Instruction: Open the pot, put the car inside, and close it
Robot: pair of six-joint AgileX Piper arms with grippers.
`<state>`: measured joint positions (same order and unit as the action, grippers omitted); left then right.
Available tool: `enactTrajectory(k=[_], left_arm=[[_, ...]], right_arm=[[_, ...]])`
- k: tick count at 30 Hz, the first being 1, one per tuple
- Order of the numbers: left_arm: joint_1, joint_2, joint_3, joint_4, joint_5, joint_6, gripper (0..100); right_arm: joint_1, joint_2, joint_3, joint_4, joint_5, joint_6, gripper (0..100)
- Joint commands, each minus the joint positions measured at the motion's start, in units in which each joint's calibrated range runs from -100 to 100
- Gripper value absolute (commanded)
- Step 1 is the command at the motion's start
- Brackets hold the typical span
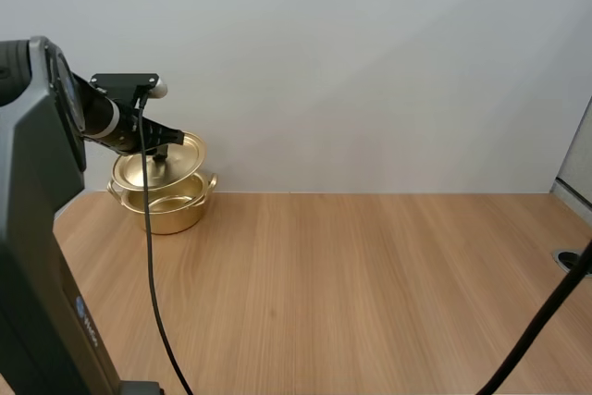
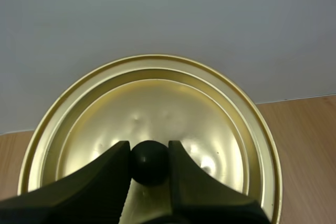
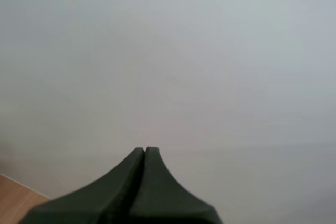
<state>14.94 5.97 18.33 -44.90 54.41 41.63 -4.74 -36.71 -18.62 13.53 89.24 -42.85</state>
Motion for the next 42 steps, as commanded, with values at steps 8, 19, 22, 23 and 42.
enactTrajectory(k=[8,19,22,23,42], left_arm=[[-1.12,3.31,-0.09,0.38,-7.18,0.91,0],[-1.12,7.56,-0.68,0.03,-6.82,1.64,0],[-1.12,8.75,-0.82,-0.31,-6.84,1.64,0],[-1.12,9.08,-1.13,-0.31,-6.84,1.64,0],[-1.17,10.47,-1.38,-0.91,-8.79,1.71,0]], right_arm=[[-0.03,-0.12,-0.01,-4.24,4.12,1.11,0],[-0.03,-0.68,-0.01,-4.01,4.12,1.11,0],[-0.03,-0.68,-0.01,-4.01,4.12,1.11,0],[-0.03,-0.68,-0.01,-4.01,4.12,1.11,0],[-0.03,-0.68,-0.01,-4.01,4.12,1.11,0]])
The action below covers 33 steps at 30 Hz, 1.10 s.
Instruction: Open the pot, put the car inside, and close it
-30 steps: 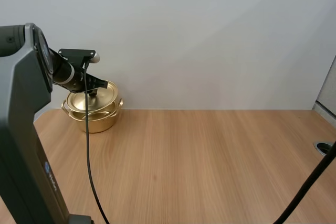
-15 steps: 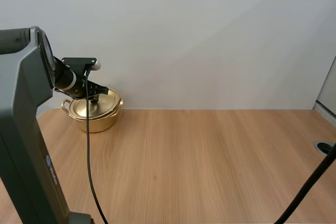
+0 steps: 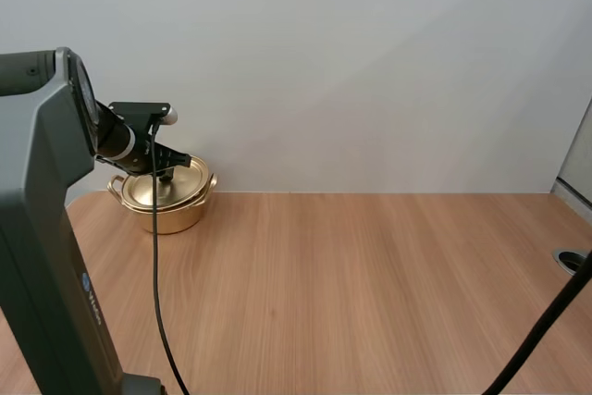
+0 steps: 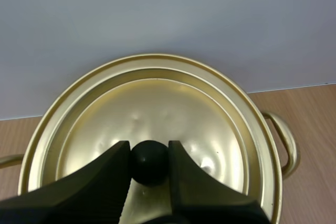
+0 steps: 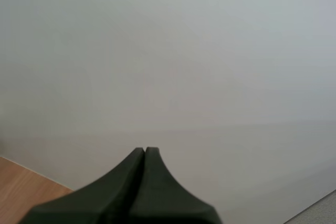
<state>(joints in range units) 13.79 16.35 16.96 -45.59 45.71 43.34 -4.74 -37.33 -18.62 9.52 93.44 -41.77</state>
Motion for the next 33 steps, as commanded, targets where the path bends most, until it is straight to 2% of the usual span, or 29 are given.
enactTrajectory(k=[1,10,12,14,15,16,21,24,26,33], left_arm=[[-0.02,0.08,-0.01,-0.59,-0.10,0.00,0],[-0.02,0.14,-0.01,-0.67,0.11,0.00,0],[-0.02,0.14,-0.01,-0.67,0.28,0.00,4],[-0.02,0.52,-0.01,-0.67,1.40,0.00,15],[-0.02,0.68,-0.01,-0.67,1.40,0.00,16],[-0.02,0.93,-0.01,-0.67,2.09,0.00,29],[-0.02,1.60,-0.01,-0.91,2.09,0.00,76],[-0.02,1.37,-0.30,-1.04,1.13,0.00,96],[-0.02,1.06,-0.94,-1.22,0.74,-0.10,99],[-0.02,-3.46,-2.81,-4.42,-2.06,-1.06,99]], right_arm=[[-0.03,-0.06,-0.01,0.00,-0.08,0.03,0],[-0.03,-0.07,-0.01,0.00,0.31,0.03,0],[-0.03,-0.07,-0.01,0.00,0.31,0.03,0],[-0.03,-0.07,-0.01,0.00,0.31,0.03,0],[-0.03,-0.07,-0.01,0.00,0.31,0.03,0],[-0.03,-0.07,-0.01,0.00,0.31,0.03,0],[-0.03,-0.07,-0.01,0.15,0.31,0.03,0],[-0.03,-0.07,-0.01,0.42,0.31,0.03,0],[-0.03,-0.07,-0.01,0.56,0.31,0.03,0],[-0.03,-0.07,-0.01,0.45,0.31,0.03,0]])
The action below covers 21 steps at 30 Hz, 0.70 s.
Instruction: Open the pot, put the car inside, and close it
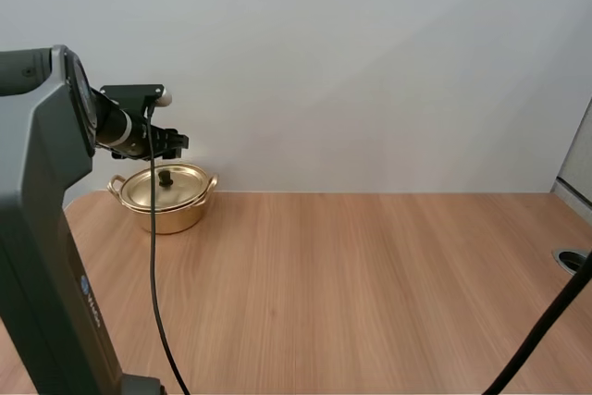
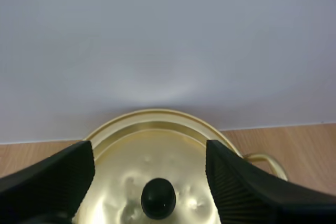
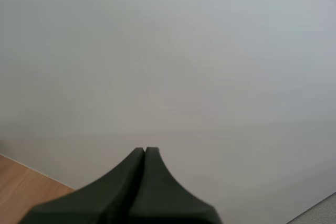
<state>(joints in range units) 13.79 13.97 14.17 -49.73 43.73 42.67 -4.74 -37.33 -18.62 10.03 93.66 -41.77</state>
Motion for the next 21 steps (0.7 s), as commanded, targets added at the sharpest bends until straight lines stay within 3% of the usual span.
enactTrajectory(k=[1,11,21], left_arm=[[-0.02,-2.27,-0.01,-0.28,0.15,-1.34,99],[-0.02,-17.17,0.28,-4.40,10.86,-1.89,99],[-0.02,-39.45,9.49,-15.94,10.36,2.74,99]], right_arm=[[-0.03,-0.07,-0.01,-0.17,0.09,0.03,0],[-0.03,0.05,1.15,-0.65,-2.84,-0.09,0],[-0.03,-0.07,8.22,-0.91,-15.34,-2.23,0]])
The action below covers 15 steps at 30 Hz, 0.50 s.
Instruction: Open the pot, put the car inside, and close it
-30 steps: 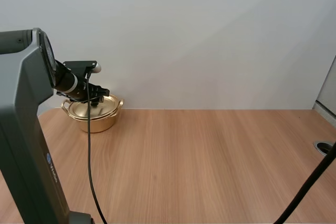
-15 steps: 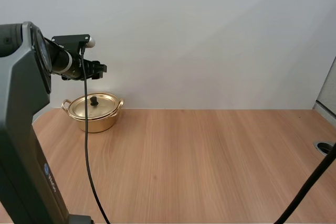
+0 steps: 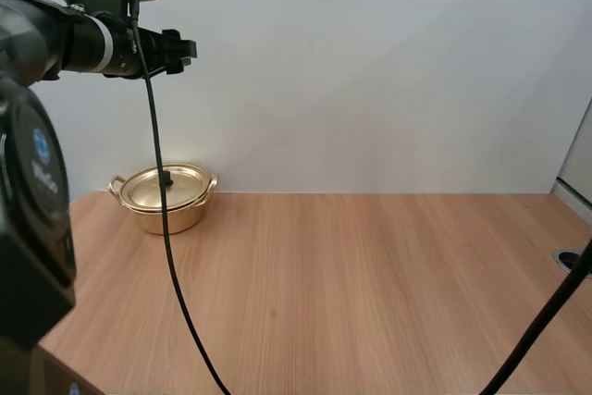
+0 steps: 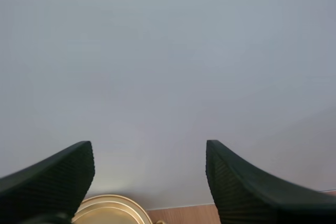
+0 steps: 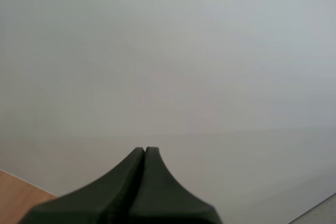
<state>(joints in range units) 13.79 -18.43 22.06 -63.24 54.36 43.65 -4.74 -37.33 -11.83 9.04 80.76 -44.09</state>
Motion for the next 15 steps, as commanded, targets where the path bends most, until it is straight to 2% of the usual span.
enactTrajectory(k=[1,6,11,15], left_arm=[[-0.02,-9.45,2.91,-2.90,-0.57,2.32,99],[-0.02,-20.54,9.93,-3.57,-1.26,2.32,99],[-0.02,-33.04,18.99,-7.90,-1.26,2.32,99],[-0.02,-42.34,24.12,-8.28,-1.26,2.32,99]], right_arm=[[-0.03,-0.07,2.48,0.07,-3.95,0.09,0],[-0.03,-0.07,10.70,1.98,-10.86,-0.60,0],[-0.03,-0.07,17.29,8.68,-12.49,-4.78,0],[-0.03,-0.07,20.12,13.50,-12.87,-6.00,0]])
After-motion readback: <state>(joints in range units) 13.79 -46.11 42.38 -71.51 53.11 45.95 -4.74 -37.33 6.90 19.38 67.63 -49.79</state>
